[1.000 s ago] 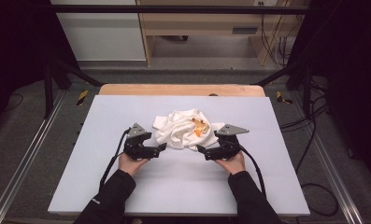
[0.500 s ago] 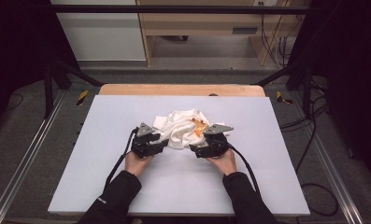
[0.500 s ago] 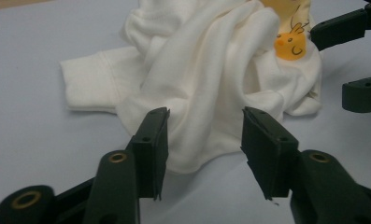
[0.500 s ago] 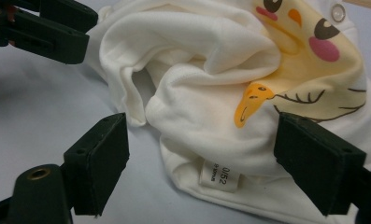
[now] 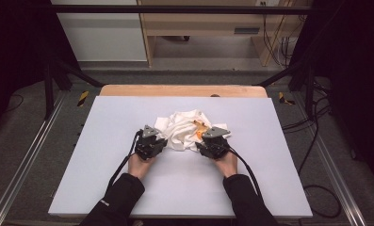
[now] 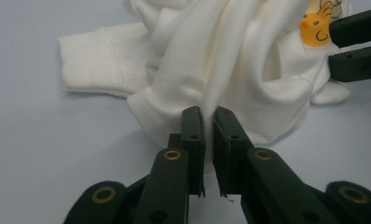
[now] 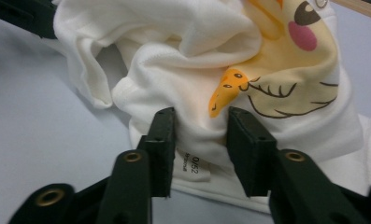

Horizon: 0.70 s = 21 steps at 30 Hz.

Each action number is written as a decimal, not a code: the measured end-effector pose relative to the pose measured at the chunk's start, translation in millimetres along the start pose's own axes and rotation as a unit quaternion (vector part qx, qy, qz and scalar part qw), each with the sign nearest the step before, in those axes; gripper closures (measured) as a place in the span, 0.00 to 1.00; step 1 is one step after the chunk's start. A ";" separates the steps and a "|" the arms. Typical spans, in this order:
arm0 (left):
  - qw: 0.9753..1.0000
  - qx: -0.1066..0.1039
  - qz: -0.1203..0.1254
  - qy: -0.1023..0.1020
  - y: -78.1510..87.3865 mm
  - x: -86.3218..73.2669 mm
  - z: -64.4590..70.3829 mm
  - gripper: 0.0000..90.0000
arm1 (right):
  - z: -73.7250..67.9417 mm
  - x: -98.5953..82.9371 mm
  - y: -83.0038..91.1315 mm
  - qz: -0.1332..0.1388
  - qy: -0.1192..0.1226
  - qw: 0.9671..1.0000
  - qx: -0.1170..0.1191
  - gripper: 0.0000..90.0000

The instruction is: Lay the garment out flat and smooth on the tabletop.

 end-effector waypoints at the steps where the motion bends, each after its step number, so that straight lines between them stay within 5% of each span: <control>1: 1.000 -0.002 -0.001 0.000 0.5 0.1 0.0 0.95 | -0.4 -0.2 -0.1 -0.001 0.004 1.000 -0.001 0.77; 3: 1.000 -0.005 -0.001 -0.002 2.2 0.6 -0.2 0.97 | 0.8 0.3 2.4 -0.001 0.008 1.000 -0.004 0.95; 10: 1.000 -0.019 0.014 -0.007 28.9 9.4 -2.9 0.97 | 10.9 7.1 21.9 0.015 -0.012 1.000 0.013 0.99; 14: 0.999 -0.037 0.025 -0.007 60.1 15.8 -6.5 0.97 | 19.9 13.3 50.8 0.028 -0.016 0.999 0.019 0.99; 15: 0.999 -0.046 0.021 -0.001 69.1 18.2 -8.4 0.97 | 23.7 15.6 74.9 0.038 -0.020 0.999 0.031 0.99; 16: 0.998 -0.055 0.017 0.003 73.6 19.3 -9.0 0.97 | 23.7 15.6 74.9 0.038 -0.020 0.999 0.031 0.99; 17: 0.998 -0.066 0.008 -0.003 82.0 20.6 -8.8 0.97 | 26.2 14.7 94.1 0.044 -0.023 0.998 0.037 0.99; 21: 0.998 -0.062 0.001 -0.009 80.5 19.8 -6.6 0.96 | 36.9 5.5 112.6 0.038 -0.038 0.998 0.040 0.99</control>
Point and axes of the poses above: each handheld gripper's, and its own axes: y roughly backward along the jaws, x roughly out of its top, z roughly to its right, the point moved 4 cm from there along -y, roughly forward along the jaws, and after that the axes turned 2 degrees about -y, right-handed, at the moved point
